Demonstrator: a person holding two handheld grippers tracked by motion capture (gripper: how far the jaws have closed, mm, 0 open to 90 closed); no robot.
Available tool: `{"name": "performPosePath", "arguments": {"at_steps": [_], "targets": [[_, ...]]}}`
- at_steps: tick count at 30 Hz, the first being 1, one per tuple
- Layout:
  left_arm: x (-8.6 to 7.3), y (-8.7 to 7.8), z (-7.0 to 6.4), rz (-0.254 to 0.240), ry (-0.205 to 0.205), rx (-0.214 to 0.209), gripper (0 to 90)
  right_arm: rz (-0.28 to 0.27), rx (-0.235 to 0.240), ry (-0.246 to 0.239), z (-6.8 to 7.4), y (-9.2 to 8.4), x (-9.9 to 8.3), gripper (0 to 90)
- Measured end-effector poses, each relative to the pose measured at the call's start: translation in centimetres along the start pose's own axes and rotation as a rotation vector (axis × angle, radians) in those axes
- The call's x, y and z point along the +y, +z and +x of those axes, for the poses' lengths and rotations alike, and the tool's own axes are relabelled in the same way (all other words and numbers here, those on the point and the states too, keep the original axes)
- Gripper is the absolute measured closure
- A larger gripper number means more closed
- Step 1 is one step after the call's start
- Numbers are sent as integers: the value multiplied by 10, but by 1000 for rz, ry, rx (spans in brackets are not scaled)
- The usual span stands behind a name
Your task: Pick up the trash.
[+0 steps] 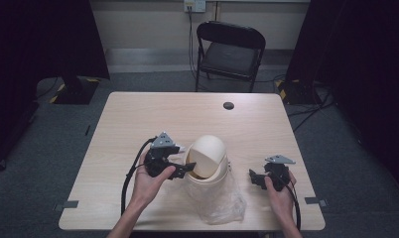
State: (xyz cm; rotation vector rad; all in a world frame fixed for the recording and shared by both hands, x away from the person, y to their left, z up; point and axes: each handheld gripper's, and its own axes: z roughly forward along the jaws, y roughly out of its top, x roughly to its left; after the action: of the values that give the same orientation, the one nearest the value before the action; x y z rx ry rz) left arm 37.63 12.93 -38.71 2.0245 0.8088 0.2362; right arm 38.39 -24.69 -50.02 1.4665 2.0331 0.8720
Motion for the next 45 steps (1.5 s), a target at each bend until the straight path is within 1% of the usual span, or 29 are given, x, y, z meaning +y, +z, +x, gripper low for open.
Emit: {"name": "performPosePath", "arguments": {"at_steps": [1,2,3,4,6,8,10,12,13,14,16,19,22,24,28,29,31,33,34,36,38,40,41,42,44,45], "targets": [[0,2,1,6,4,-1,163,0,0,0,0,0,0,125],[0,3,2,14,-6,-7,159,0,0,0,0,0,0,125],[0,4,2,10,-13,-16,158,0,0,0,0,0,0,125],[1,5,3,18,-7,-14,158,0,0,0,0,0,0,125],[1,7,4,23,-10,-18,157,0,0,0,0,0,0,125],[3,10,3,34,7,-6,158,0,0,0,0,0,0,125],[4,12,2,43,6,-2,158,0,0,0,0,0,0,125],[6,19,-2,76,42,34,172,0,0,0,0,0,0,125],[6,21,-2,80,41,28,170,0,0,0,0,0,0,125],[5,23,-2,77,29,16,172,0,0,0,0,0,0,125],[5,24,-2,68,25,13,182,0,0,0,0,0,0,125],[5,26,-3,66,14,-7,184,0,0,0,0,0,0,126],[5,29,-4,69,11,-23,200,0,0,0,0,0,0,125],[5,29,-5,76,19,-19,201,0,0,0,0,0,0,125],[5,26,-3,65,10,-34,200,0,0,0,0,0,0,125],[5,23,-2,49,3,-41,200,0,0,0,0,0,0,125],[7,11,2,11,-2,-55,191,0,0,0,0,0,0,125],[8,0,8,-31,-30,-73,189,0,0,0,0,0,0,125],[8,-6,11,-50,-33,-75,188,0,0,0,0,0,0,125],[7,-16,16,-83,-36,-66,183,0,0,0,0,0,0,125],[6,-25,24,-104,-54,-51,183,0,0,0,0,0,0,125],[3,-30,35,-116,-80,-35,183,0,0,0,0,0,0,125],[3,-30,35,-116,-80,-35,183,0,0,0,0,0,0,125],[1,-33,47,-118,-94,-6,183,0,0,0,0,0,0,125],[-2,-32,59,-103,-100,30,186,0,0,0,0,0,0,125],[-5,-30,65,-93,-103,41,186,0,0,0,0,0,0,125]]}}
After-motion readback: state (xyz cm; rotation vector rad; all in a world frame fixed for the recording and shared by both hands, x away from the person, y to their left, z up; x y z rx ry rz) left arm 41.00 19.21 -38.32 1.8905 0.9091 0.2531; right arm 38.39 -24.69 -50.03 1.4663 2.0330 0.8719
